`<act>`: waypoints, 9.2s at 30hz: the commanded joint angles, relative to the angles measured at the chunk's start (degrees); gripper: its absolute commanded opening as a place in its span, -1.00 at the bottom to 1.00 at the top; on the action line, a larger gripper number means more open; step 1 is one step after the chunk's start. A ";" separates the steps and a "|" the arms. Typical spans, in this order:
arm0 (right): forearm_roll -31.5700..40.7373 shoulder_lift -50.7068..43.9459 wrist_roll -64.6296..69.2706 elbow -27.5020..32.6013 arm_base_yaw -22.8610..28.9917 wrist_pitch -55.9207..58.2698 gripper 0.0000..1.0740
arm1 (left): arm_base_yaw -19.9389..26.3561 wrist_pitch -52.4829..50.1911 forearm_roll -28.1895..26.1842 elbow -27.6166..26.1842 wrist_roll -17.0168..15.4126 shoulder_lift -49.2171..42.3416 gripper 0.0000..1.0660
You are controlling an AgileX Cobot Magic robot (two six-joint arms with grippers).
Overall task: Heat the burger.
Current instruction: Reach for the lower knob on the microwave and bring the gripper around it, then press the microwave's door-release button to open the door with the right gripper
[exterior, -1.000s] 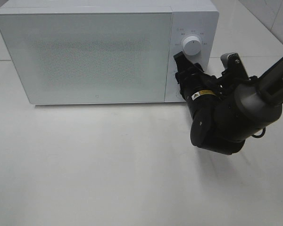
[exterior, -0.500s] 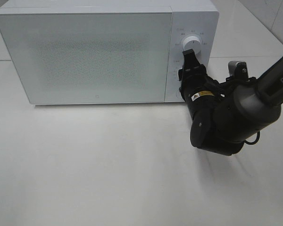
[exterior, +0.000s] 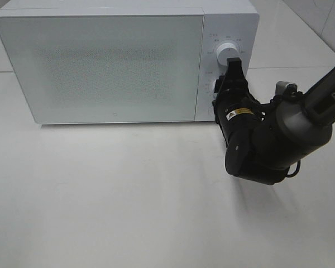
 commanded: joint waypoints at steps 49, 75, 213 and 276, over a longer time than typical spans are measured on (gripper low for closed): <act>-3.15 -0.74 13.06 -1.66 0.23 -10.89 -0.49 | 0.17 -0.74 -0.17 0.06 -0.06 -0.80 0.83; 1.55 -0.92 6.30 -1.43 0.40 -10.26 0.28 | 0.17 -0.74 -0.17 0.06 -0.06 -0.80 0.83; -53.29 -121.35 -64.23 16.96 -25.15 126.11 0.40 | 0.17 -0.74 -0.17 0.06 -0.06 -0.80 0.83; -51.74 -66.29 -62.22 14.61 -25.10 74.31 0.40 | 0.17 -0.74 -0.17 0.06 -0.06 -0.80 0.83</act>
